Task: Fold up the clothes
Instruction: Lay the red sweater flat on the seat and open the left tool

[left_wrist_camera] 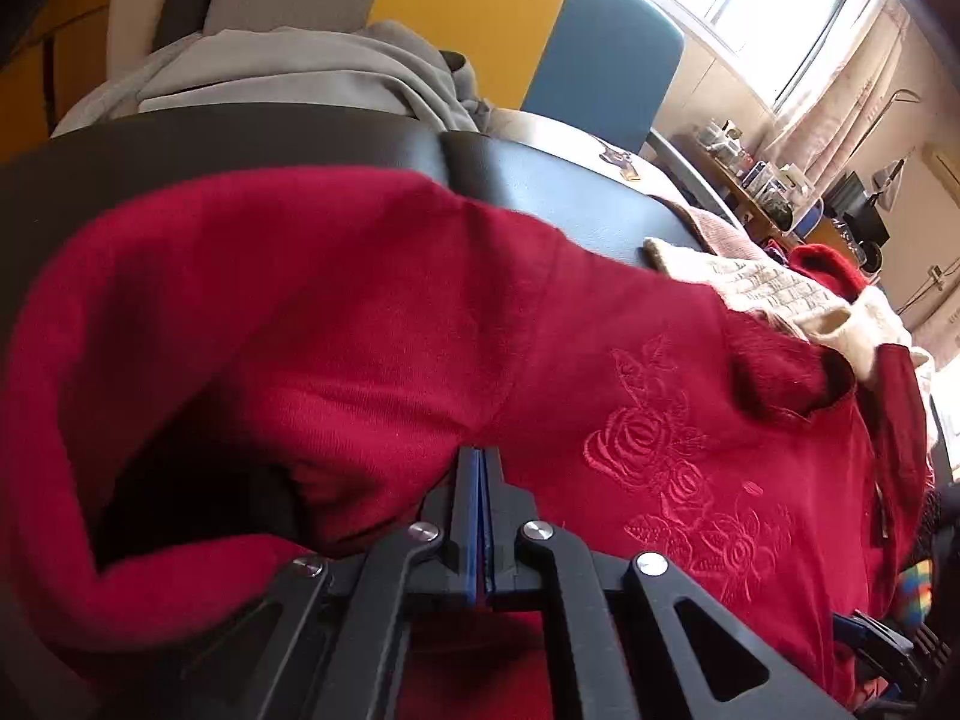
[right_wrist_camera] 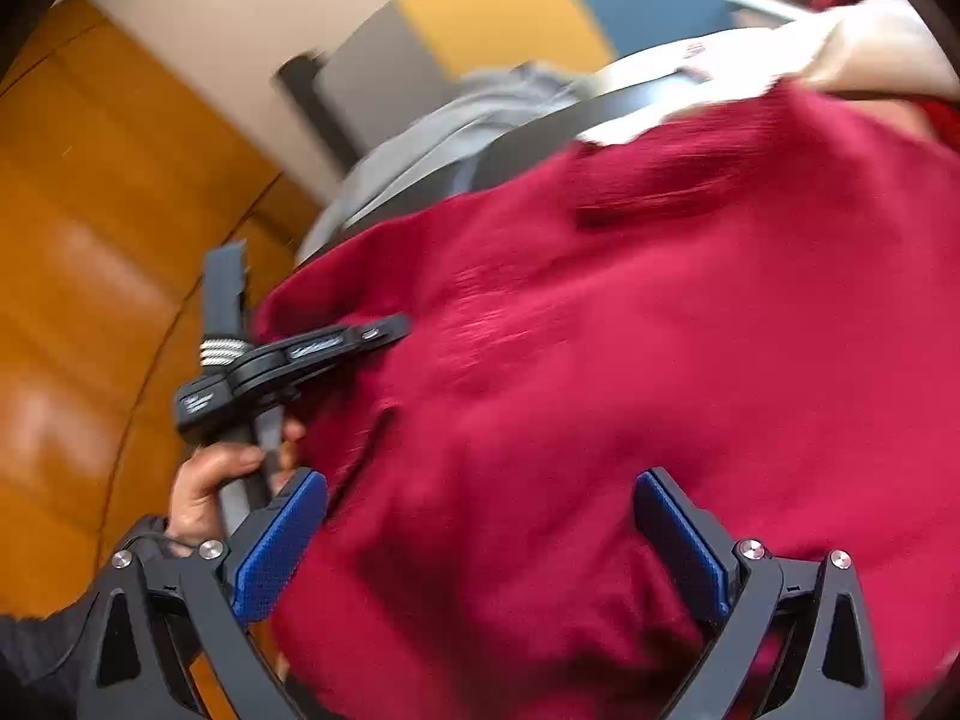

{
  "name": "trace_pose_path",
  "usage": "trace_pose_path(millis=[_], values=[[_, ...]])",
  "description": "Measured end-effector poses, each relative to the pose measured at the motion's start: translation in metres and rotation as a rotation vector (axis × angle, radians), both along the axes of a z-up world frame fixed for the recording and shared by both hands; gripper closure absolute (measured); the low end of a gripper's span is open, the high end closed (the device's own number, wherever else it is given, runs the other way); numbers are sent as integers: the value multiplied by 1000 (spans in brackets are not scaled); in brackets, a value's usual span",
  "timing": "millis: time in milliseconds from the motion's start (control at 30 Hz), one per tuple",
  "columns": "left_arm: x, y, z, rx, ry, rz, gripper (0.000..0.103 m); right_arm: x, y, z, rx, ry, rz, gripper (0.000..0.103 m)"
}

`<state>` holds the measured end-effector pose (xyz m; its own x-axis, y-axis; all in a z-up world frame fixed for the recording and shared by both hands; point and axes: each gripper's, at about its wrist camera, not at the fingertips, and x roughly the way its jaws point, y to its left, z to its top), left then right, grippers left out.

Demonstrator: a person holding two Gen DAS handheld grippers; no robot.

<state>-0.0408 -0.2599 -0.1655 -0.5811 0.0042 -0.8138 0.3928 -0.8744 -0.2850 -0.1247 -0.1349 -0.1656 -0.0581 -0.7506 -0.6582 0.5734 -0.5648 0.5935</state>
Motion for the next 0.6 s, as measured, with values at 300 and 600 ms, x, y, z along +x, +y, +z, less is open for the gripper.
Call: trace_pose_path(millis=[300,600], values=[[83,-95,5,-326,-238,312,85,37,-77,-17,-53,-88,198,0],[139,-119,83,-164,-16,381,85,5,-55,23,-92,-3,190,0]])
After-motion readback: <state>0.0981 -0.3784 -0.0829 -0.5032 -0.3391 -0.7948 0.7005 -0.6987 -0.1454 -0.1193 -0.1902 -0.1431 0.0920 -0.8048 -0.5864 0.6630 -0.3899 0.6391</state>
